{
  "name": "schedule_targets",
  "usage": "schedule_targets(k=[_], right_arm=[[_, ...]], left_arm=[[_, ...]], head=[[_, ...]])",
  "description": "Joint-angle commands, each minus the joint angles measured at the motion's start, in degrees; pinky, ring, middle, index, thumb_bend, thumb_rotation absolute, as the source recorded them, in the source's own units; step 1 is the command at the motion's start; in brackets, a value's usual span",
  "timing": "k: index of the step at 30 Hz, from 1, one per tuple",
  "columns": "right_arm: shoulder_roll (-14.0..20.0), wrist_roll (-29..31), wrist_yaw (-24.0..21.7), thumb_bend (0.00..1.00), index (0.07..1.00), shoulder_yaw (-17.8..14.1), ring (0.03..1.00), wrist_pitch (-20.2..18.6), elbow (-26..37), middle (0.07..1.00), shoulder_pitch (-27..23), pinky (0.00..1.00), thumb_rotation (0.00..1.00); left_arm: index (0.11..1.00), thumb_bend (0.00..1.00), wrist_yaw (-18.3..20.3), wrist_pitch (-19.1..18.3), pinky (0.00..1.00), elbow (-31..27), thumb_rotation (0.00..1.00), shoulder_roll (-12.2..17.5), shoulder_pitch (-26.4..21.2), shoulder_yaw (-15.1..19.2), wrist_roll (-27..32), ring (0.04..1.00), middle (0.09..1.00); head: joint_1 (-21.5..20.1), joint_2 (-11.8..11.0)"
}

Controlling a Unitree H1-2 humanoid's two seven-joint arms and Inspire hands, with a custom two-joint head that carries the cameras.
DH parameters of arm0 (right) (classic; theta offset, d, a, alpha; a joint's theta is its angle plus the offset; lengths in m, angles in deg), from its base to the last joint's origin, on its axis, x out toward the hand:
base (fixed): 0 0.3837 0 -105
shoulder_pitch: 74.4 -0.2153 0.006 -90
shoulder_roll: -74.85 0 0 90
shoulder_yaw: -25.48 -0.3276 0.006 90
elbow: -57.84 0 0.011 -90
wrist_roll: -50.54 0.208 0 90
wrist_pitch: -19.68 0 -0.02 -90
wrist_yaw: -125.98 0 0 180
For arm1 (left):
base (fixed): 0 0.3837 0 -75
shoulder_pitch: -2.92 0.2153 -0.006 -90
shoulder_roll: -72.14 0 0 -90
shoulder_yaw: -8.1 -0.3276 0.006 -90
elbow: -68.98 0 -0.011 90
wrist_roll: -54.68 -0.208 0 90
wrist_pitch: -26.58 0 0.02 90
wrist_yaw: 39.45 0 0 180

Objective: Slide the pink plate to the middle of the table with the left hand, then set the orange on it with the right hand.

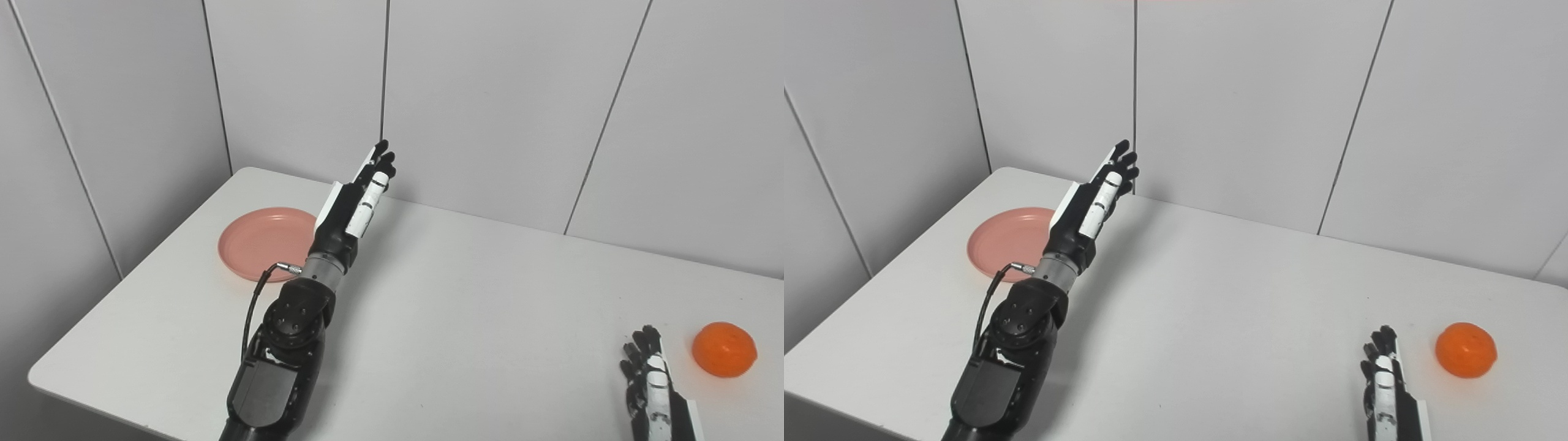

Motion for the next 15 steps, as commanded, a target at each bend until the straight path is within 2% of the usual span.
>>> schedule_targets(k=[1, 11, 15], right_arm=[[-0.06, 0.82, -0.64, 0.22, 0.998, -0.17, 0.995, 0.43, 0.35, 0.994, -0.90, 1.00, 1.00], [0.10, 1.00, -0.45, 0.21, 0.992, -0.35, 0.993, 0.07, 0.81, 0.987, -0.77, 1.00, 1.00], [0.64, 1.09, -0.77, 0.21, 0.994, -0.36, 0.991, 0.05, 1.10, 0.989, -0.68, 1.00, 1.00]], left_arm=[[0.961, 0.46, -0.64, 0.20, 0.97, -0.53, 1.00, 0.69, -3.83, 0.95, 0.89, 0.949, 0.969], [0.959, 0.40, -1.41, -0.07, 0.98, 2.31, 1.00, 3.57, -6.62, 5.53, 3.86, 0.959, 0.965], [0.970, 0.38, -2.00, -1.47, 1.00, 1.91, 1.00, 4.70, -7.38, 6.48, 3.83, 0.967, 0.977]], head=[[0.04, 0.01], [0.57, 0.07], [1.02, 0.16]])
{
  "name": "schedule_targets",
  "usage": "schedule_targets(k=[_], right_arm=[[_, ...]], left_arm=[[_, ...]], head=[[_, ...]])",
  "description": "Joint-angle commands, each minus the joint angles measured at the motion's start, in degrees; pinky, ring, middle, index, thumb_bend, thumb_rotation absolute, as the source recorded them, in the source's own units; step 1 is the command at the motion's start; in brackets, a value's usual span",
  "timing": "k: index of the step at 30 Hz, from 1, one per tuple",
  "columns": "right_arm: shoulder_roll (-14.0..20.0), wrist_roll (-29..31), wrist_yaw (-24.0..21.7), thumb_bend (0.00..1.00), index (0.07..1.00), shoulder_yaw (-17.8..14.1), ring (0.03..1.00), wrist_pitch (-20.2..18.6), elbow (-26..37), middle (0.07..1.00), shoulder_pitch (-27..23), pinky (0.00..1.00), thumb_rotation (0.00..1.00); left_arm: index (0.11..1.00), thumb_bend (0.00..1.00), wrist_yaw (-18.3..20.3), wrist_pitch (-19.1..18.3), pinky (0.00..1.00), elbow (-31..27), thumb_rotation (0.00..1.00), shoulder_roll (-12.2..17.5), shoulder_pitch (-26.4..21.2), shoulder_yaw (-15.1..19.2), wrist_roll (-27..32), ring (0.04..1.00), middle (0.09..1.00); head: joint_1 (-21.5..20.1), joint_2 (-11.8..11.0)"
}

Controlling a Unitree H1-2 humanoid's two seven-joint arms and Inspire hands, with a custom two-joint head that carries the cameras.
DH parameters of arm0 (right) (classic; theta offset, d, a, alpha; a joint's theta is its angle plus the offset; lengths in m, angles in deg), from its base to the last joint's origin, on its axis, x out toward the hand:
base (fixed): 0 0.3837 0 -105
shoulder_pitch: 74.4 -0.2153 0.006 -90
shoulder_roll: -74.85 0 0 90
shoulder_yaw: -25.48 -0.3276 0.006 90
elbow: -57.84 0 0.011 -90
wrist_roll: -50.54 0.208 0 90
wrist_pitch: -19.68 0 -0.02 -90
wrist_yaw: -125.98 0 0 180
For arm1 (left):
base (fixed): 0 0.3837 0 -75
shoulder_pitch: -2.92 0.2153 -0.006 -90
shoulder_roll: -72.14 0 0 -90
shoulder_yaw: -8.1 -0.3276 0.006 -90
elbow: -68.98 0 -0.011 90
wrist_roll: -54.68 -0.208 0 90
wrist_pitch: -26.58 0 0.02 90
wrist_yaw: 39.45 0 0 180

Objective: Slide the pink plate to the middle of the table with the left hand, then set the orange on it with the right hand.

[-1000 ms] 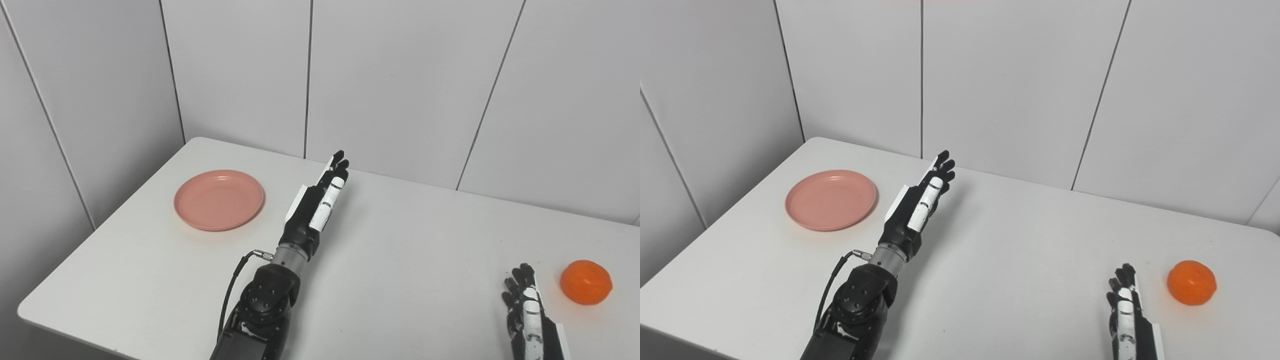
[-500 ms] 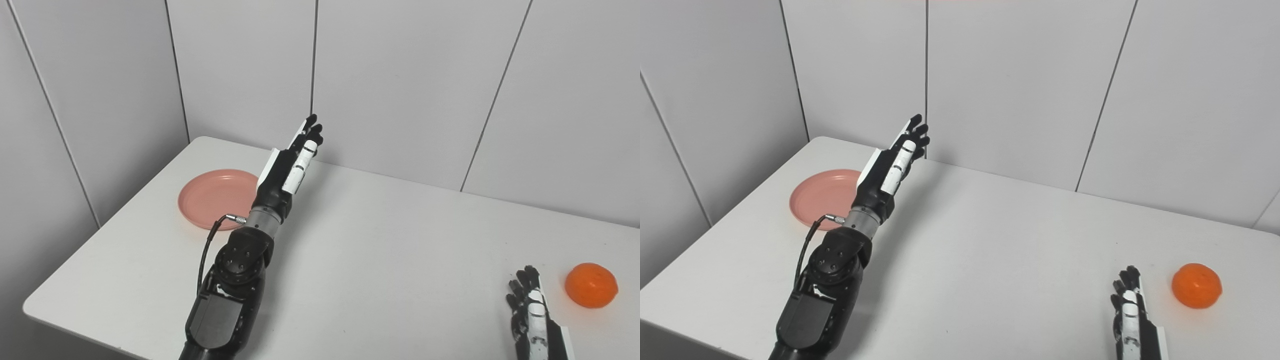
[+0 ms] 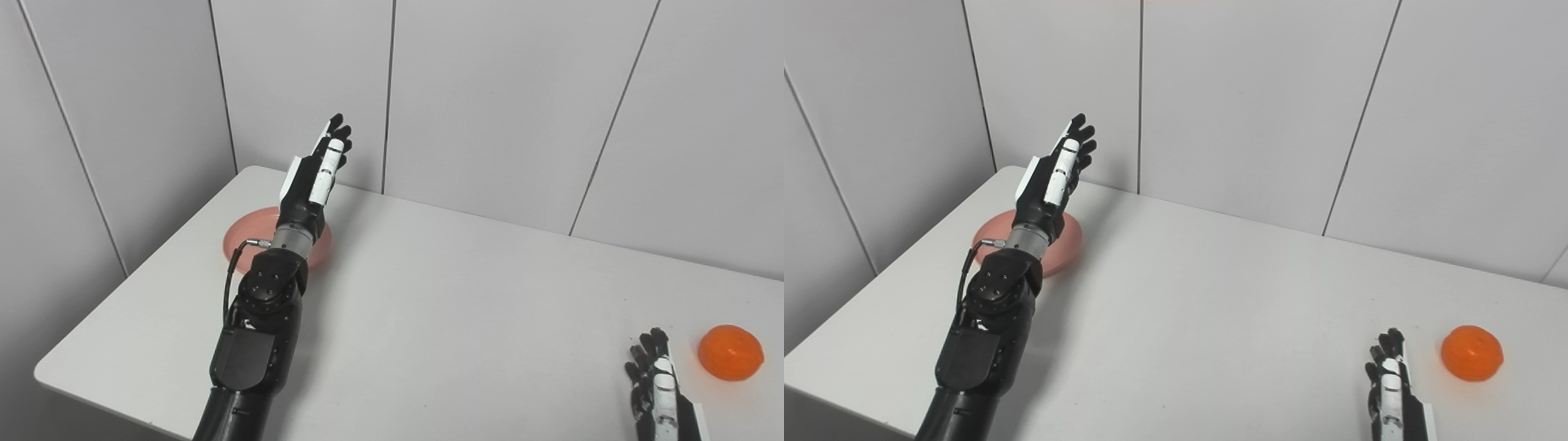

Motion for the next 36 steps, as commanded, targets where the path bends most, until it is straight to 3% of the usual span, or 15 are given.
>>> schedule_targets(k=[1, 16, 23, 31, 36], right_arm=[[0.34, 0.70, -0.67, 0.21, 0.993, -0.29, 0.991, -0.10, 1.14, 0.988, -0.72, 1.00, 1.00], [1.09, 0.96, -0.87, 0.23, 0.994, -0.52, 0.997, -1.96, 2.45, 0.994, -0.59, 1.00, 1.00], [1.16, 0.94, -0.84, 0.22, 0.992, -0.58, 0.993, -2.11, 2.54, 0.991, -0.72, 1.00, 1.00], [1.15, 0.88, -0.91, 0.21, 0.989, -0.57, 0.993, -1.91, 2.33, 0.990, -0.94, 1.00, 1.00], [1.15, 1.35, -1.03, 0.22, 0.993, -0.67, 0.997, -2.51, 2.44, 0.994, -0.98, 1.00, 1.00]], left_arm=[[0.970, 0.38, -0.43, -0.42, 1.00, -1.20, 1.00, 1.50, -3.99, 0.61, 0.68, 0.967, 0.978], [0.911, 0.41, -2.12, -2.99, 0.93, 0.18, 1.00, 5.37, -3.99, 5.13, 2.12, 0.924, 0.926], [0.936, 0.37, -1.45, -2.03, 0.97, 1.85, 1.00, 7.48, -3.41, 7.54, 4.58, 0.954, 0.955], [0.906, 0.38, -2.88, -2.00, 0.90, 3.32, 1.00, 9.18, -2.67, 11.07, 6.15, 0.913, 0.919], [0.903, 0.38, -2.05, -1.37, 0.93, 4.11, 1.00, 9.87, -2.14, 12.83, 8.58, 0.919, 0.918]], head=[[0.46, 0.06], [1.44, 0.65], [1.68, 0.70], [1.84, 0.64], [1.92, 0.68]])
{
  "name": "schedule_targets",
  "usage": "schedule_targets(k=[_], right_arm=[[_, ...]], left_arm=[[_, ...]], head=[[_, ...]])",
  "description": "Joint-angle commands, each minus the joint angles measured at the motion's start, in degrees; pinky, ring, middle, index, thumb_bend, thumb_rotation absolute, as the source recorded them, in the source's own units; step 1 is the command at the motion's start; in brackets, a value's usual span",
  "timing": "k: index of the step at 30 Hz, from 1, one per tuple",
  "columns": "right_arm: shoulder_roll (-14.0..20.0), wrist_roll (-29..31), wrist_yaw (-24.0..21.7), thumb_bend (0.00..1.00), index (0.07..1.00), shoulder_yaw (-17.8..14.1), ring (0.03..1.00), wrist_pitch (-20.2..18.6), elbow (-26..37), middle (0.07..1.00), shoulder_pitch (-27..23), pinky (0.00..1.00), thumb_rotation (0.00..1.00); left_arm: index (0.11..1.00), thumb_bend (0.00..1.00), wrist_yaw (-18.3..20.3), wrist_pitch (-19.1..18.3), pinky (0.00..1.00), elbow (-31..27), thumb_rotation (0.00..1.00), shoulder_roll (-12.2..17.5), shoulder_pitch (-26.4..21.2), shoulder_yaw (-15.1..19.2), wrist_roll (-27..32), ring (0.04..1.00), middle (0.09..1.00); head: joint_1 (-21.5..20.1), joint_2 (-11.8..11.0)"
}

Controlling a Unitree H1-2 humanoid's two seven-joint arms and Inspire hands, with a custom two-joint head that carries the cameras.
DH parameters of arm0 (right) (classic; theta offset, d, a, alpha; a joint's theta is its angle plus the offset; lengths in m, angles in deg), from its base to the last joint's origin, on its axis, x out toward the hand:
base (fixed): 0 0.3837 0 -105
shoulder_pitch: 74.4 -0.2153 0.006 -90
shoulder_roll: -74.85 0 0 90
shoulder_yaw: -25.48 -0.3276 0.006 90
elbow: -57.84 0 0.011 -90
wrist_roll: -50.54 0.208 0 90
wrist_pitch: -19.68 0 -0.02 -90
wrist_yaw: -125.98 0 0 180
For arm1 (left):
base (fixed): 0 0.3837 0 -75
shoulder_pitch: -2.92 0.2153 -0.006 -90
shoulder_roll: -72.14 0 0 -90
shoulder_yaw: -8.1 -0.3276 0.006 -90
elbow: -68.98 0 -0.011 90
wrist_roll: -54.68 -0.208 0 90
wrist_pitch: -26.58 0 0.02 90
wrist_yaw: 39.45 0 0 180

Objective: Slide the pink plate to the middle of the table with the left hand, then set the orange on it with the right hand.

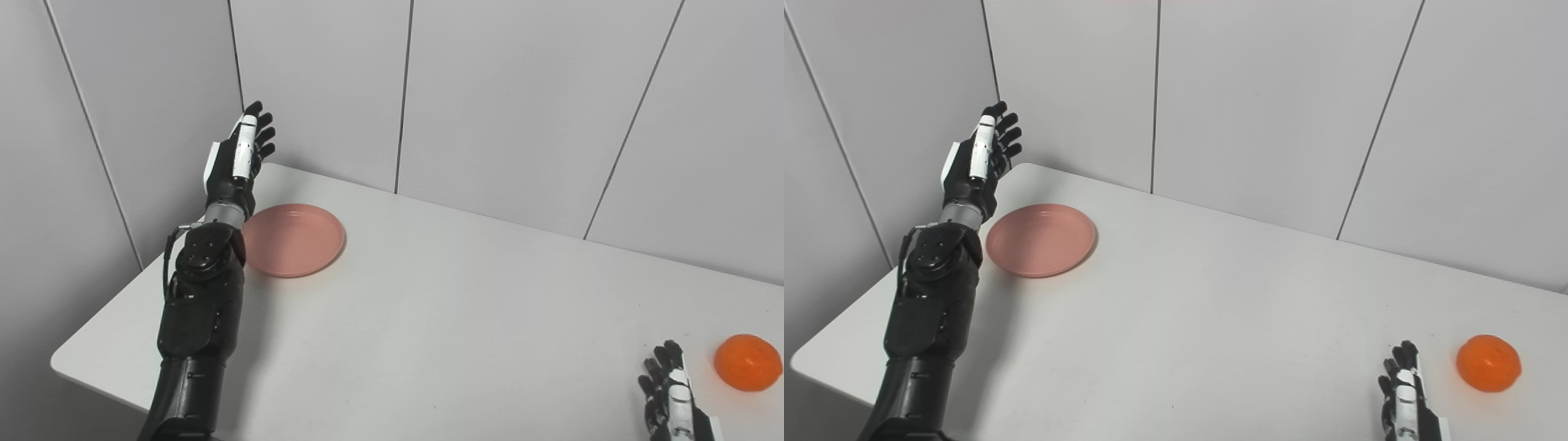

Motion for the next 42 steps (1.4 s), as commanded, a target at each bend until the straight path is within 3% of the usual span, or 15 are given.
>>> schedule_targets(k=[1, 28, 42], right_arm=[[0.12, 0.74, -0.54, 0.22, 0.994, -0.29, 0.997, -0.19, 1.67, 0.994, -1.42, 1.00, 1.00], [-0.43, 0.08, 0.03, 0.20, 0.988, -0.22, 0.991, -0.04, 1.93, 0.988, -1.40, 1.00, 1.00], [-0.19, 0.20, -0.15, 0.21, 0.993, -0.25, 0.994, -0.80, 2.17, 0.992, -1.46, 1.00, 1.00]], left_arm=[[0.902, 0.38, 0.48, 2.20, 0.93, -0.81, 1.00, 2.01, -1.60, 0.58, 1.47, 0.920, 0.918], [0.930, 0.35, 0.48, 4.04, 0.93, 10.86, 1.00, 2.83, -3.42, 4.53, 10.31, 0.932, 0.940], [0.927, 0.35, 1.34, 4.93, 0.94, 12.41, 1.00, 4.44, -2.31, 5.73, 12.45, 0.946, 0.942]], head=[[0.00, 0.09], [0.37, 0.40], [0.80, 0.53]])
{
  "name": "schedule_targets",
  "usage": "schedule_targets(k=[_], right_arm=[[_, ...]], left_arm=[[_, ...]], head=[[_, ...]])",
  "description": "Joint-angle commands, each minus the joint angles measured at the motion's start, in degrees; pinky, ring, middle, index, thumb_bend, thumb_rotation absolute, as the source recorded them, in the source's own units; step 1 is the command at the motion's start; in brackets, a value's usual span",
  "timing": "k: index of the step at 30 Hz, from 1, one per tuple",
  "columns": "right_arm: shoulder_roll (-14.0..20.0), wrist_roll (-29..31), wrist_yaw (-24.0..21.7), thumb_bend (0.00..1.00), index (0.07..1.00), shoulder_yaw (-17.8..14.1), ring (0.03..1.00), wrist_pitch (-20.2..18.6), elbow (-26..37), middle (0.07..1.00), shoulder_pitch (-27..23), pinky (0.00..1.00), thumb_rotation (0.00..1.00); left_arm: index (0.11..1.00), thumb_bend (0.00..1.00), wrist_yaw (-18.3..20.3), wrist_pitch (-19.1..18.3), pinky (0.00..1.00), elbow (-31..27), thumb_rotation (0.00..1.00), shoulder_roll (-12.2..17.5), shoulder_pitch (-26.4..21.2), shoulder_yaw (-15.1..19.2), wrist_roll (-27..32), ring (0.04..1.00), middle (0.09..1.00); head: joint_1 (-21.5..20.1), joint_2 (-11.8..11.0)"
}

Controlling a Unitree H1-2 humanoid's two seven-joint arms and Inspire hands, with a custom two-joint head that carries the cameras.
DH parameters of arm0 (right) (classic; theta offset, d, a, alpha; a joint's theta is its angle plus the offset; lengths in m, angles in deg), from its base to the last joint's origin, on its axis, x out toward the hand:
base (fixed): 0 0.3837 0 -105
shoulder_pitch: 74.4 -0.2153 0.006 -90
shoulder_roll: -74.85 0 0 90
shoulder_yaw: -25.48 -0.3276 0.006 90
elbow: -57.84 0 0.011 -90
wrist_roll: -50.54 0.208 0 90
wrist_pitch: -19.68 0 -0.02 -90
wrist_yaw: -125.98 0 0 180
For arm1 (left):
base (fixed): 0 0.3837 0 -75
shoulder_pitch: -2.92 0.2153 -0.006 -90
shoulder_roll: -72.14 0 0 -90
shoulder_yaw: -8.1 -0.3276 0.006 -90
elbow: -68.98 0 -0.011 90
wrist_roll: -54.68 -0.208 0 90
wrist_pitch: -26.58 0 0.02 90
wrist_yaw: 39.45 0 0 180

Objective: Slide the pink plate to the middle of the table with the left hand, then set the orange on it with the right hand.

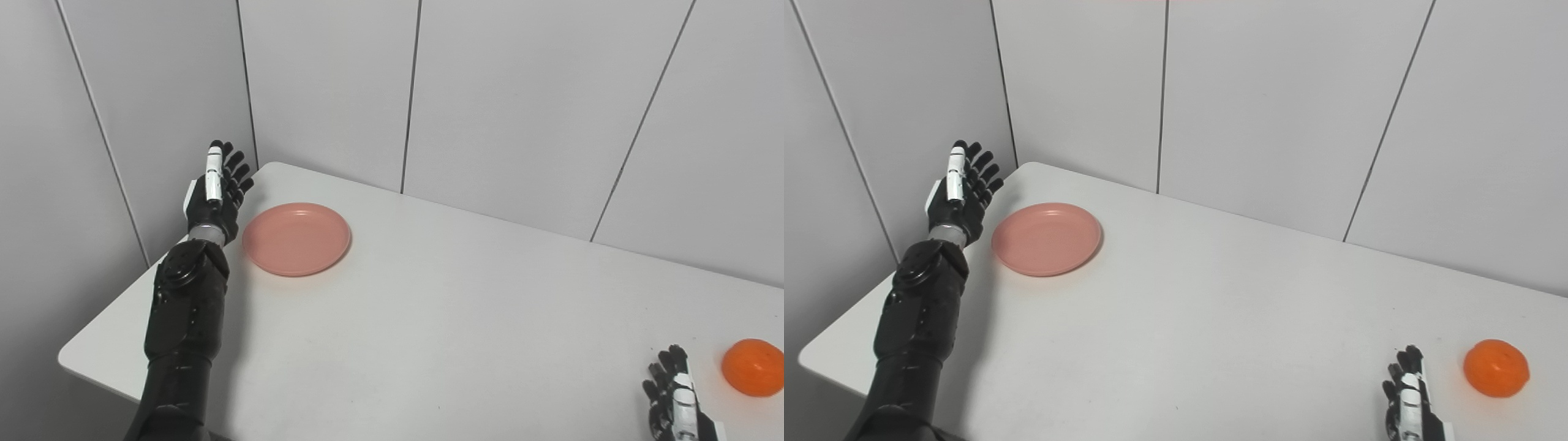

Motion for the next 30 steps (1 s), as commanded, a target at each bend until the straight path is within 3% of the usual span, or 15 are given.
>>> schedule_targets(k=[1, 30], right_arm=[[0.02, 0.54, -0.33, 0.21, 0.993, -0.26, 0.994, 0.01, 2.04, 0.992, -1.47, 1.00, 1.00], [0.43, 1.04, -0.40, 0.22, 0.990, -0.28, 0.992, -0.40, 2.77, 0.988, -1.27, 1.00, 1.00]], left_arm=[[0.927, 0.35, 1.08, 2.61, 0.95, -1.35, 1.00, 2.22, -1.94, 0.13, 0.65, 0.946, 0.941], [0.933, 0.33, 3.26, 5.15, 0.96, 4.13, 1.00, 2.75, 0.68, 1.49, 3.34, 0.955, 0.941]], head=[[0.02, 0.12], [0.07, 0.52]])
